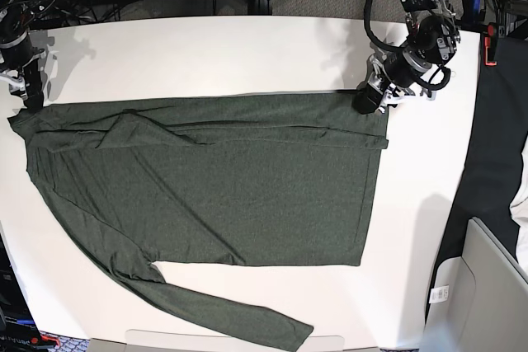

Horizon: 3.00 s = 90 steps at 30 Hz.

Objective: Fold the T-shirt properly
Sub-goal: 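Drag the folded shirt edge with both grippers to straighten the strip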

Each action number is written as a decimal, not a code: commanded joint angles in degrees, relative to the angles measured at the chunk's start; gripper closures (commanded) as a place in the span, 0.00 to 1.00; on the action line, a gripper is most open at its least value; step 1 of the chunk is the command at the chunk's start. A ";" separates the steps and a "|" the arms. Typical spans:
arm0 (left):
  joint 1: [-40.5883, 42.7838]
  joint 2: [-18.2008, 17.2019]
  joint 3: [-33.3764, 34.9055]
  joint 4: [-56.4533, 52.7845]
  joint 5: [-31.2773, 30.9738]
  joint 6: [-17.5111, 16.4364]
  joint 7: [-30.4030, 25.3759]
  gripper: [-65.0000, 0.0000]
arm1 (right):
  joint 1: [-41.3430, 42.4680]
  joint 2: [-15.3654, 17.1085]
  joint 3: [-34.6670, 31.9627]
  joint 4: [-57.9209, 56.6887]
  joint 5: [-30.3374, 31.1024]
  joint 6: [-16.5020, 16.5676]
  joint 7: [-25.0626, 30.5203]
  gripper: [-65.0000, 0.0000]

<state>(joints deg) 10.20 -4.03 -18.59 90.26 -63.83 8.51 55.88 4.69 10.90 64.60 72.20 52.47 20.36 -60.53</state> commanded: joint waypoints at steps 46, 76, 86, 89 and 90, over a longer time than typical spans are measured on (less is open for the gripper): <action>12.09 -0.67 -0.62 15.37 0.93 0.94 1.49 0.99 | -7.63 9.81 3.14 -7.90 11.14 0.70 -1.84 1.00; 21.32 -0.49 -2.99 20.38 -1.18 0.94 1.49 0.99 | -13.35 11.04 6.04 -2.80 14.65 0.70 -2.98 0.99; 21.41 -0.58 -2.91 20.38 -3.55 1.29 2.63 0.89 | -14.23 10.86 6.04 -2.80 14.57 0.70 -3.16 0.92; 21.14 -0.58 -2.99 20.38 -3.55 1.29 4.91 0.84 | -14.23 10.77 6.13 -2.80 14.57 0.70 -4.57 0.73; 21.14 -0.58 -2.99 20.38 -3.55 1.29 5.79 0.83 | -14.23 10.77 6.13 -2.80 14.74 0.70 -4.74 0.68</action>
<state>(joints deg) 31.24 -4.21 -21.19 109.65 -65.60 9.47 60.51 -9.54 20.25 70.32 68.47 65.89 20.80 -65.39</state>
